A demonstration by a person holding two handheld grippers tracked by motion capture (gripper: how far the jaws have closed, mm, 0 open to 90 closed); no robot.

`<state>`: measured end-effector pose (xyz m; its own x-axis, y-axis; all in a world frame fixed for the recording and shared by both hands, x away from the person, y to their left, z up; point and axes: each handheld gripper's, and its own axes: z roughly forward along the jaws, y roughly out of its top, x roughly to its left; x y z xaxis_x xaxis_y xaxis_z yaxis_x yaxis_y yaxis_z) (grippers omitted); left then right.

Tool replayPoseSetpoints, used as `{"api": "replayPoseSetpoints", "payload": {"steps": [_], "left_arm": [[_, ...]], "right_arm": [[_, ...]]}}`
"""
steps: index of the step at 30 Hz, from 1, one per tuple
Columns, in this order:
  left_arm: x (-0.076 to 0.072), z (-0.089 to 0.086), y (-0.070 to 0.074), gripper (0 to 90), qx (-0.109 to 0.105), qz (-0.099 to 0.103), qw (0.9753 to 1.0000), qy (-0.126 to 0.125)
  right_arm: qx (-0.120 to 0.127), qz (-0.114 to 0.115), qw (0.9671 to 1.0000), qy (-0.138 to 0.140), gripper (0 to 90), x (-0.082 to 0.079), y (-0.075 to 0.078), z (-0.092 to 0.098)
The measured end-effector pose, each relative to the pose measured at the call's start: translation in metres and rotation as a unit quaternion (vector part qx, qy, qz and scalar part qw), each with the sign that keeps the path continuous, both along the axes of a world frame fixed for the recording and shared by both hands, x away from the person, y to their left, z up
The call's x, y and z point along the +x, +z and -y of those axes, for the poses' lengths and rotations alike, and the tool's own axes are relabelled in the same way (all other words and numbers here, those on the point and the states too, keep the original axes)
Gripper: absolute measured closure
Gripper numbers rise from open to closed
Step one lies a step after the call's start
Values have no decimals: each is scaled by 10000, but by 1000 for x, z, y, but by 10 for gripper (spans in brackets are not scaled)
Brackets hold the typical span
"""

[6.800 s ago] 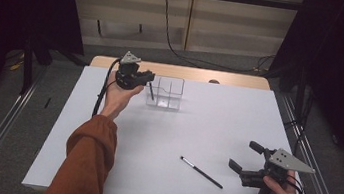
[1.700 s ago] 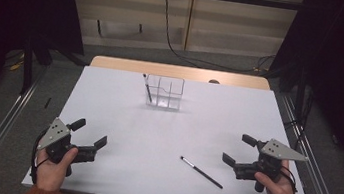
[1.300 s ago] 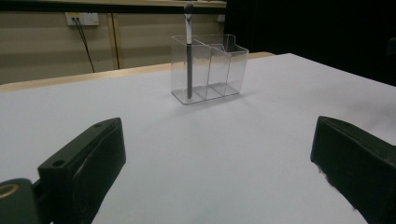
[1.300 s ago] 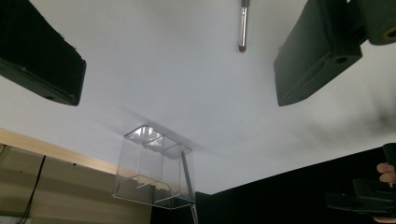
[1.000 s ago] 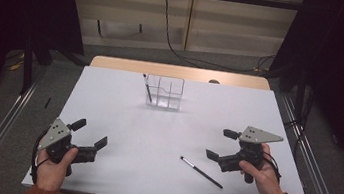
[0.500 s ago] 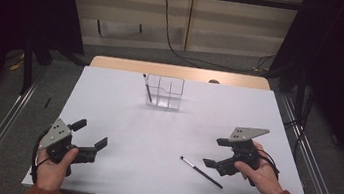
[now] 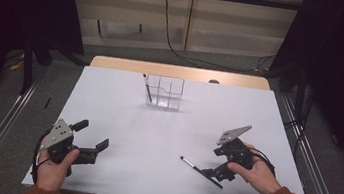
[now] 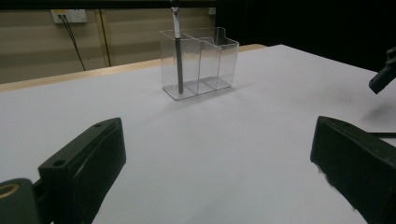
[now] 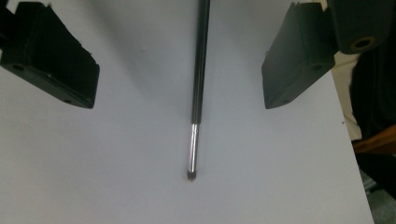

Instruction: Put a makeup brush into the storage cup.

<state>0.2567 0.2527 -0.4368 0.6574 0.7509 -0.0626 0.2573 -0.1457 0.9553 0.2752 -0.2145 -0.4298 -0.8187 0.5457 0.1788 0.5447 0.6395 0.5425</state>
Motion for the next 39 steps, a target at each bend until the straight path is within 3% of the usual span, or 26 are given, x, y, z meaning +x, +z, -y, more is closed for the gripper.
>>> {"api": "replayPoseSetpoints", "payload": {"steps": [9,14,18,23,30,39], "left_arm": [[0,0,0,34,-10,-19,10000,12],[0,-1,0,34,5,-8,10000,27],[0,-1,0,34,-1,-14,10000,31],[0,-1,0,34,8,-8,10000,31],[1,-3,-1,34,-26,-22,10000,74],[1,-2,-1,35,10,-10,10000,75]], "right_arm": [[-462,-256,9979,368,119,1,1,-7],[-702,-521,9945,582,62,2,-3,-12],[-1038,-640,9901,702,73,0,-6,-17],[-1348,-874,9843,729,198,1,-8,-20],[-1430,-943,9822,771,369,3,-7,-21],[-1772,-1146,9736,873,556,2,-14,-25]]}}
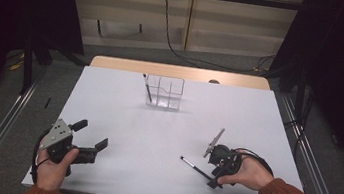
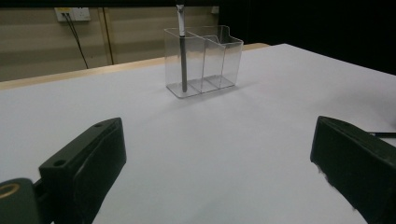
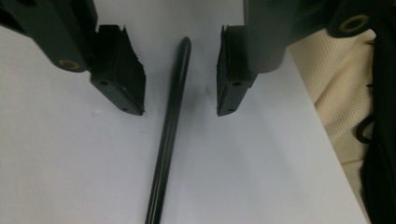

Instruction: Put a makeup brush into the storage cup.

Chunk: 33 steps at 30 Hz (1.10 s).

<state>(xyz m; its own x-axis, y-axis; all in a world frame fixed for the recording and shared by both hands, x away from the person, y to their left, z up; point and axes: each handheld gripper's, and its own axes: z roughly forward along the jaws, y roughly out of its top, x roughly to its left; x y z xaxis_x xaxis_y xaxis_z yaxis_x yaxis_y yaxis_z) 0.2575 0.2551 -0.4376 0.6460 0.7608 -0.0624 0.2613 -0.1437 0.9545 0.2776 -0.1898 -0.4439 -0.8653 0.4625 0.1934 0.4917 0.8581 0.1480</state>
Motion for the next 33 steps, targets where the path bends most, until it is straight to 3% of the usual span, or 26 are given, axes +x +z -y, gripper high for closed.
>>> {"api": "replayPoseSetpoints", "payload": {"steps": [4,13,24,29,33], "left_arm": [[0,0,0,35,5,-3,10000,-10],[0,0,0,35,37,-2,10000,-3],[0,-1,-1,35,49,-8,10000,19],[0,0,-1,35,25,-19,10000,12],[1,0,-2,35,59,-19,10000,16]], "right_arm": [[-48,28,10000,-17,638,1,-2,-1],[-180,134,9997,-27,699,0,-2,-4],[-419,272,9987,-111,838,1,-3,-7],[-507,305,9981,-184,847,0,-2,-10],[-378,311,9984,-269,848,0,-2,-6]]}}
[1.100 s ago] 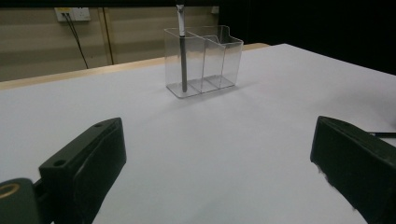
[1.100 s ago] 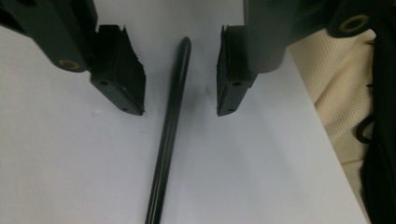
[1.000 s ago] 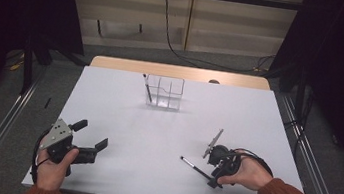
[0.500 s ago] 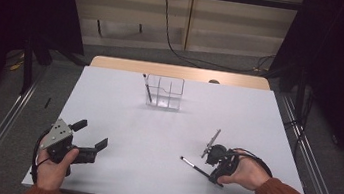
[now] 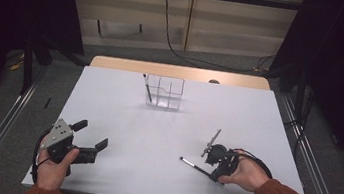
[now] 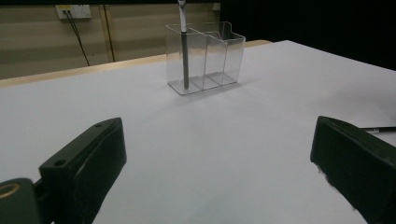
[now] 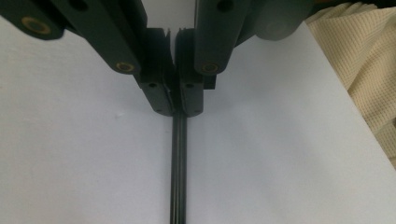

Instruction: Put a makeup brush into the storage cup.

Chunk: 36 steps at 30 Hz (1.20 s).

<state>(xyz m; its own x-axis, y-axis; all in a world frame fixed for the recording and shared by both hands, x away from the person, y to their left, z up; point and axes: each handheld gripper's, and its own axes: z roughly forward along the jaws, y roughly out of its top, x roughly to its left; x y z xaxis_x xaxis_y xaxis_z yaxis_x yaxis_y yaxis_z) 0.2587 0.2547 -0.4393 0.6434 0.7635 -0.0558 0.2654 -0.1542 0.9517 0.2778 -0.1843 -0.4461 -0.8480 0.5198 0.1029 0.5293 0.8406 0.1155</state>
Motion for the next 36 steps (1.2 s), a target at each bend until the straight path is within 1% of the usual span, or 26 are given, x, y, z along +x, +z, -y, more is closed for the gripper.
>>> {"api": "replayPoseSetpoints", "payload": {"steps": [3,6,10,12,17,21,23,24,28,33,36], "left_arm": [[0,0,0,35,-1,-10,10000,8],[0,0,0,35,-8,-4,10000,13],[0,0,0,35,0,-15,10000,16],[0,-1,0,35,-28,-31,10000,9],[0,-1,0,33,-18,-15,10000,23],[0,-1,0,33,-16,-16,10000,26],[0,-1,0,33,-4,-15,10000,27],[0,-1,0,33,-10,-13,10000,26],[0,-1,0,33,7,-10,10000,59],[0,-2,0,33,4,-7,10000,73],[0,-2,0,33,8,8,10000,65]], "right_arm": [[97,17,9999,-74,848,-1,0,3],[172,10,9998,-96,848,-1,0,5],[284,38,9995,-108,848,-2,1,7],[348,71,9993,-147,849,-2,2,8],[584,180,9974,-392,848,2,7,14],[753,252,9957,-487,848,2,9,20],[875,306,9941,-569,848,2,10,22],[979,371,9927,-604,848,2,11,23],[1276,456,9880,-749,848,2,13,29],[1550,587,9827,-828,848,-1,16,32],[1718,631,9783,-975,848,-1,15,35]]}}
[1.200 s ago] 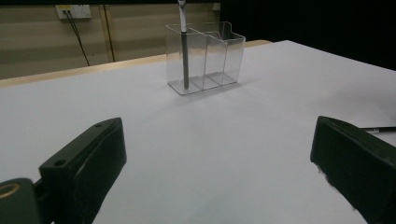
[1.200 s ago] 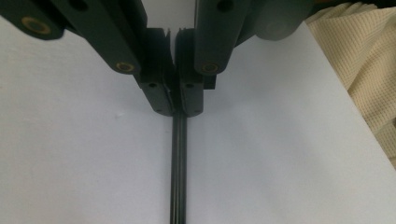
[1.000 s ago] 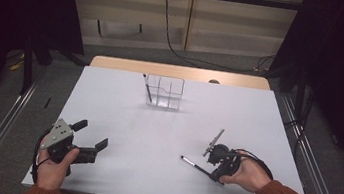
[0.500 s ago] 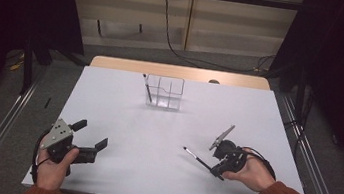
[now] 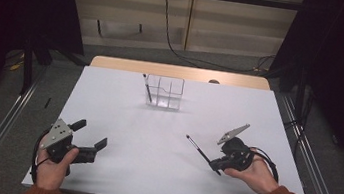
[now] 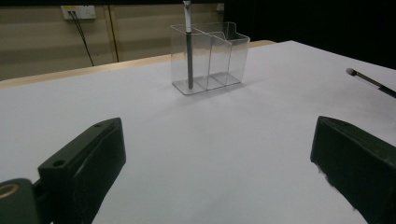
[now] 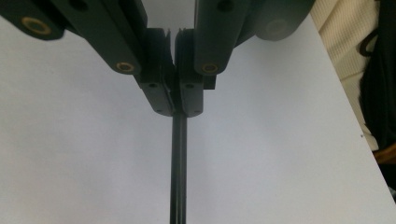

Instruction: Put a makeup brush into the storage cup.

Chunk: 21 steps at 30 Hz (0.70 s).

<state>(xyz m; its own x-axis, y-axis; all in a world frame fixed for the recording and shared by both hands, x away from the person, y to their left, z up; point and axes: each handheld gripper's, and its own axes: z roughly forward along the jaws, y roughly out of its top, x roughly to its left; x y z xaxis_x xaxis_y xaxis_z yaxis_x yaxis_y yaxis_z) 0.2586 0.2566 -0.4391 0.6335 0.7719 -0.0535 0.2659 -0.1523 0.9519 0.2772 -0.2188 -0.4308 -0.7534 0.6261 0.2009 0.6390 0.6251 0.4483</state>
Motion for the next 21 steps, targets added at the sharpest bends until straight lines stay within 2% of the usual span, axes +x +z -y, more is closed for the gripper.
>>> {"api": "replayPoseSetpoints", "payload": {"steps": [4,8,11,16,21], "left_arm": [[0,0,0,33,-3,-14,10000,6],[0,0,0,33,-14,-23,10000,12],[0,0,0,32,-11,-27,10000,3],[0,0,0,33,-22,-36,10000,4],[0,0,-1,33,-27,-51,10000,17]], "right_arm": [[225,102,9997,-62,848,0,-2,1],[371,100,9992,-85,848,-2,-6,2],[544,205,9982,-109,848,-3,-6,4],[851,475,9952,-118,848,-4,-5,5],[1183,710,9903,-147,848,-5,-6,4]]}}
